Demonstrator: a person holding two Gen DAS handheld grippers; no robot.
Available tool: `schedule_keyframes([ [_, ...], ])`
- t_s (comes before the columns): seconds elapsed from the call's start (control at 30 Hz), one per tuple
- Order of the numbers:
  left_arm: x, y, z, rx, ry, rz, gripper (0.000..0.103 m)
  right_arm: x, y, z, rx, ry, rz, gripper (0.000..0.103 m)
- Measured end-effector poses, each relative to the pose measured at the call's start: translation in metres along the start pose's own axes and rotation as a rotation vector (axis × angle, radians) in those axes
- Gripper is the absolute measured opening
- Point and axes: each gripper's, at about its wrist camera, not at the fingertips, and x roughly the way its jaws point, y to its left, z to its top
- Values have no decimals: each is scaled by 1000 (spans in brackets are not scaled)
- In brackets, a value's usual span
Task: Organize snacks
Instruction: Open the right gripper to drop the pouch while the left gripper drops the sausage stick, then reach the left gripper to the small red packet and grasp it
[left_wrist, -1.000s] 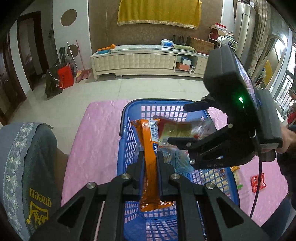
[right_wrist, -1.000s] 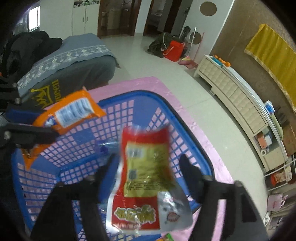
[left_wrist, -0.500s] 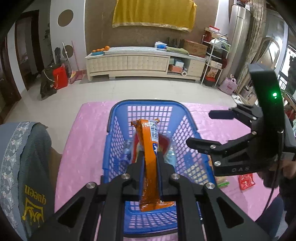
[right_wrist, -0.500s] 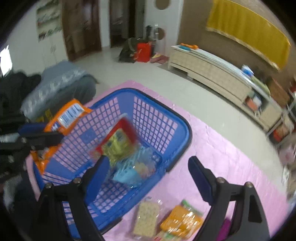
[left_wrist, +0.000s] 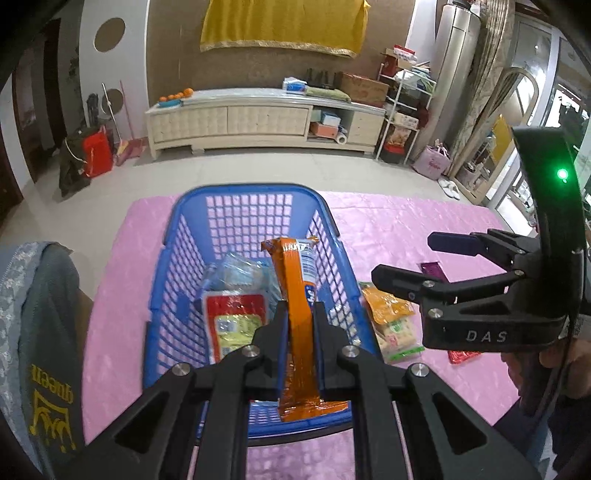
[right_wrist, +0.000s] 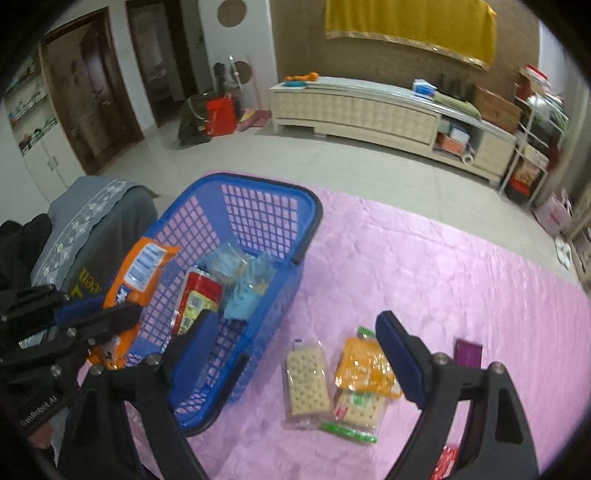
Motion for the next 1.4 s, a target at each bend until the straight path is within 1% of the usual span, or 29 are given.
schedule_keyframes([
  [0.2, 21, -5, -8, 2, 46, -30, 11, 3, -9, -14, 30, 17, -9, 90],
  [0.3, 32, -6, -12, -3, 72, -56, 11, 2, -13, -17, 44, 10, -19, 90],
  [0.37, 35, -8, -15, -2, 75, -57, 11, 1, -15, -20, 51, -5, -35, 90],
  [0.4, 36, -8, -16, -4, 72, -56, 13, 0, -16, -20, 56, -9, -40, 90],
  [0.43, 36, -8, -17, -6, 71, -56, 18, -1, -18, -21, 61, -11, -38, 90],
  [0.5, 33, -8, -19, -7, 64, -55, 49, -4, -20, -22, 73, -21, -40, 90],
  [0.6, 24, -9, -21, 5, 39, -54, 55, -15, -22, -25, 81, -46, -40, 90],
  [0.73, 7, -12, -24, 16, 8, -42, 61, -37, -24, -29, 87, -96, -37, 90],
  [0.83, -6, -18, -26, 27, -14, -33, 64, -55, -23, -38, 72, -140, -54, 90],
  [0.9, -15, -24, -28, 29, -27, -35, 69, -64, -24, -44, 67, -152, -62, 90],
  [1.07, -30, -47, -34, 54, -45, -47, 72, -86, -32, -63, 51, -157, -68, 90],
  [1.17, -35, -65, -37, 76, -47, -64, 74, -97, -39, -74, 57, -144, -71, 90],
  [1.27, -33, -86, -40, 100, -41, -71, 75, -107, -50, -84, 73, -135, -72, 90],
  [1.4, -25, -108, -44, 107, -19, -91, 75, -117, -66, -96, 98, -147, -104, 90],
])
